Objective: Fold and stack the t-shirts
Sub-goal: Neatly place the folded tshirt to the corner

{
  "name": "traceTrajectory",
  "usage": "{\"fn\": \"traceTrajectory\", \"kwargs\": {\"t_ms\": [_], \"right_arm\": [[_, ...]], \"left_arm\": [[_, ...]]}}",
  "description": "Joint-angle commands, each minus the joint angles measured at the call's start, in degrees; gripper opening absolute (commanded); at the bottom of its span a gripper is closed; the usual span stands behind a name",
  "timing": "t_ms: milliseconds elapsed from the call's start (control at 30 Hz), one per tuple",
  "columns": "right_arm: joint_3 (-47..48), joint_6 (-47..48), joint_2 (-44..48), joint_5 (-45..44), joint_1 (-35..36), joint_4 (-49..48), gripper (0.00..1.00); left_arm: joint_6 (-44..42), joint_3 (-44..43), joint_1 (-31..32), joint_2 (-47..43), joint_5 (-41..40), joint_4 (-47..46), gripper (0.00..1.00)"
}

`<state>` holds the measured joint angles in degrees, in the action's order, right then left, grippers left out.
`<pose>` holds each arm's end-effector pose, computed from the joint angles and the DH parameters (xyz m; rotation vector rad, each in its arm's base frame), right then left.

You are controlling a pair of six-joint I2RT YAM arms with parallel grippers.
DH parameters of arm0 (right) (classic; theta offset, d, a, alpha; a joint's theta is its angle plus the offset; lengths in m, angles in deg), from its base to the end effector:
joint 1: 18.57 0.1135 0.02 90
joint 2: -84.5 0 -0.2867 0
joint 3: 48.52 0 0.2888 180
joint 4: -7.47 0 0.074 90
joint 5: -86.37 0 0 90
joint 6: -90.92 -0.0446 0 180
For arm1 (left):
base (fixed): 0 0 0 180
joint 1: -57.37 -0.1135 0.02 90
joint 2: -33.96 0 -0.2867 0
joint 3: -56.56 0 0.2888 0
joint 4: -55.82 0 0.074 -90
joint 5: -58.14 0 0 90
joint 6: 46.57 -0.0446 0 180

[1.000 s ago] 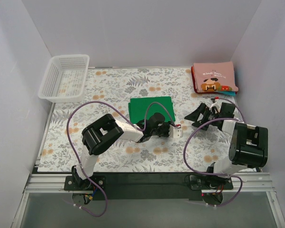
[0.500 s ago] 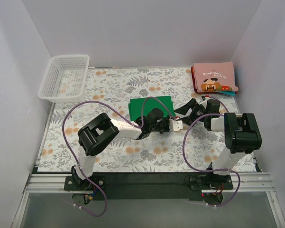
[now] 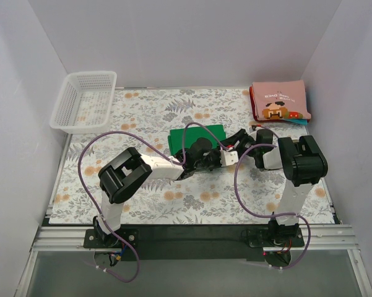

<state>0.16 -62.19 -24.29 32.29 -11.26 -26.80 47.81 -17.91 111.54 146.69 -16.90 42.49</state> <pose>0.3492 0.0712 0.0865 0.6289 2.1347 1.3658 0.2621 -0.3827 0.1497 1.0452 1.8338 -0.8970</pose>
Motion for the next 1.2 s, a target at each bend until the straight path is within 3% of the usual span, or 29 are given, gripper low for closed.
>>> {"fn": "traceTrajectory", "kwargs": {"t_ms": [0,100,267,500,567,633,700,767,867,933,1000,1067,1100,1167], "right_arm": [[0.93,-1.75,-2.65,-4.54,0.95,-0.76,0.67],[1.81,-2.02,-3.87,-6.3,1.13,-1.2,0.67],[3.21,-2.81,-6.25,-8.14,1.3,-1.38,0.54],[4.8,-3.6,-8.72,-8.15,2.09,-2.17,0.53],[5.15,-3.25,-8.89,-8.15,2.27,-2.08,0.48],[5.76,-2.37,-9.51,-7.71,2.36,-2.08,0.39],[6.64,-0.97,-9.25,-6.48,2.27,-1.64,0.15],[10.49,5.69,-8.2,-5.08,2.27,4.13,0.01],[17.85,19.45,-5.65,-5.94,2.01,17.49,0.01],[21.13,26.34,-3.89,-7.0,1.65,22.59,0.01],[25.42,34.84,-2.48,-9.1,1.3,29.18,0.01],[28.08,39.88,-2.13,-11.47,1.22,34.8,0.01],[31.22,44.78,-2.21,-12.62,1.21,36.31,0.01],[34.31,49.99,-2.65,-16.38,1.13,38.86,0.01]], "left_arm": [[1.07,-1.95,-0.29,-4.62,1.39,-1.66,0.0],[1.33,-1.86,-0.3,-4.97,2.7,-1.05,0.0],[0.89,-2.56,-0.3,-4.62,3.06,-0.87,0.0],[1.51,-2.12,-0.3,-4.62,3.06,-0.96,0.0],[1.68,-1.77,-0.3,-4.62,3.06,-1.05,0.0],[1.77,-1.86,-0.3,-4.53,2.88,-0.96,0.0],[1.94,-2.12,-0.3,-4.1,2.09,0.18,0.0],[3.51,-2.65,-0.38,-4.97,0.61,2.45,0.19],[9.56,-3.18,-2.4,-9.17,3.74,10.34,0.39],[13.35,-3.09,-4.85,-11.82,5.33,14.49,0.44],[15.99,-1.86,-6.0,-15.76,4.91,19.49,0.57],[17.14,-0.81,-7.67,-18.06,3.15,23.45,0.6],[18.11,-0.11,-9.16,-20.24,2.45,24.61,0.71],[18.99,0.6,-10.66,-22.19,1.3,27.93,0.73]]}}
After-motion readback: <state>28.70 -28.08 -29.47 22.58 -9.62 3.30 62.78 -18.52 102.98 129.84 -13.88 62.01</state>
